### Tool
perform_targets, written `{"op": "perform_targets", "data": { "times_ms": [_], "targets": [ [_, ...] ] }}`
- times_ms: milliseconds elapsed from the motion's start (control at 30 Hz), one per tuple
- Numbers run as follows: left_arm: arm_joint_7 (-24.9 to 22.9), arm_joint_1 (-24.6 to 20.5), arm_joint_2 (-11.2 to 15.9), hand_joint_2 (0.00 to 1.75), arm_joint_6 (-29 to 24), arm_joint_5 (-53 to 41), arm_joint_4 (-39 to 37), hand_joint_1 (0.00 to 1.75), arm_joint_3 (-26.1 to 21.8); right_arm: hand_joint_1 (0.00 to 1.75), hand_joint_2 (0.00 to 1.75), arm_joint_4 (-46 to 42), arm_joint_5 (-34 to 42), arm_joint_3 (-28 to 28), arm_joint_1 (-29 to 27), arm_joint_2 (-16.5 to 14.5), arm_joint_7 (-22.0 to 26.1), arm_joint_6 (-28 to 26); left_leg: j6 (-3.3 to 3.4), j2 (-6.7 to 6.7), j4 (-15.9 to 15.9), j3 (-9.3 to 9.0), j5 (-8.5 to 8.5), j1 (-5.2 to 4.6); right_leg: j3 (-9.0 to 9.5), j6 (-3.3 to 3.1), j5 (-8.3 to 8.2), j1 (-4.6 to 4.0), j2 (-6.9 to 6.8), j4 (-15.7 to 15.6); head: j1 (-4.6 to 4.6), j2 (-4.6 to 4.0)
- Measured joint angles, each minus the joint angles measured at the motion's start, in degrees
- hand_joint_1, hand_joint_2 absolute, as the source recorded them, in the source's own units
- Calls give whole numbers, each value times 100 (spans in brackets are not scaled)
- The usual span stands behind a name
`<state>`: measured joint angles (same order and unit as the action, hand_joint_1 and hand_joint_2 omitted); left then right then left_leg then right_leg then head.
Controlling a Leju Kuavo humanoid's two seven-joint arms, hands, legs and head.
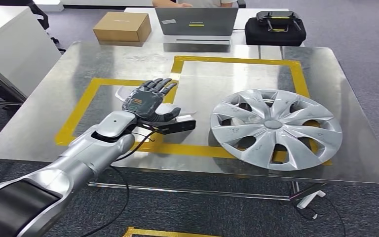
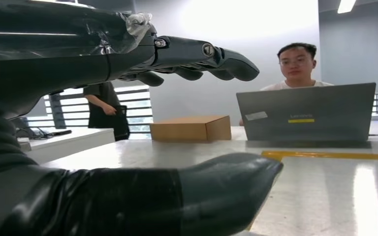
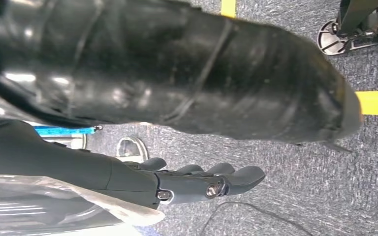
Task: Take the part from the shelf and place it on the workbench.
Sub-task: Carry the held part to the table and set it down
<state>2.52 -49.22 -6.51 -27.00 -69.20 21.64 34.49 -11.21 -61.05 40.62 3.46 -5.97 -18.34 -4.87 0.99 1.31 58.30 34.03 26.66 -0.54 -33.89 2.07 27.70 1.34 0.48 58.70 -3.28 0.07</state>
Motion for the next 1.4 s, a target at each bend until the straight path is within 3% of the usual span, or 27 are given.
{"op": "perform_targets", "data": {
  "times_ms": [733,900,967,1000,1067,1133,1267,1300,1333,1400],
  "targets": [
    [-48,-75,51,0,-81,-53,0,0,110,0,0,0,-3,82,-1,0,0,-13,2,0,5,2,3,-3,1,2,-2,5,0,-4,1,1],
    [8,-86,83,0,-217,55,9,0,114,0,0,0,7,96,-1,-2,0,-17,114,0,11,6,-15,-29,14,75,-44,36,0,-46,-5,-1],
    [62,-90,94,0,-330,102,29,0,114,0,0,0,15,118,-2,1,-1,-30,170,-17,-125,-44,-112,4,-31,103,59,24,-5,27,2,-1],
    [82,-90,98,0,-394,121,43,0,114,0,0,0,19,129,-2,2,-4,-36,190,-26,-193,-64,-154,27,-110,110,201,17,-8,207,10,0],
    [102,-64,114,0,-528,142,62,0,114,0,0,0,27,152,-5,3,-24,-42,204,-34,-224,-58,-186,47,-393,132,584,23,-13,891,21,0],
    [105,-22,132,0,-615,146,72,0,114,0,0,0,32,167,-11,3,-47,-42,198,-37,-210,-40,-189,52,-611,159,800,37,-15,1423,23,0],
    [108,2,140,0,-648,148,79,0,114,0,0,1,34,173,-15,1,-59,-40,194,-39,-202,-32,-191,55,-664,172,825,41,-17,1555,23,-1],
    [109,17,144,0,-667,150,86,0,114,0,0,1,34,175,-18,0,-67,-38,192,-38,-196,-27,-191,59,-666,179,803,45,-19,1566,26,-1],
    [115,53,173,0,-743,177,125,0,104,0,0,1,31,186,-19,1,-78,-46,143,-32,-144,8,-180,83,-475,231,640,70,-21,1205,30,0],
    [126,136,300,0,-961,251,248,0,55,0,0,3,11,223,-19,-14,-101,-69,-10,1,13,128,-179,102,-98,223,318,105,16,512,56,1]
  ]
}}
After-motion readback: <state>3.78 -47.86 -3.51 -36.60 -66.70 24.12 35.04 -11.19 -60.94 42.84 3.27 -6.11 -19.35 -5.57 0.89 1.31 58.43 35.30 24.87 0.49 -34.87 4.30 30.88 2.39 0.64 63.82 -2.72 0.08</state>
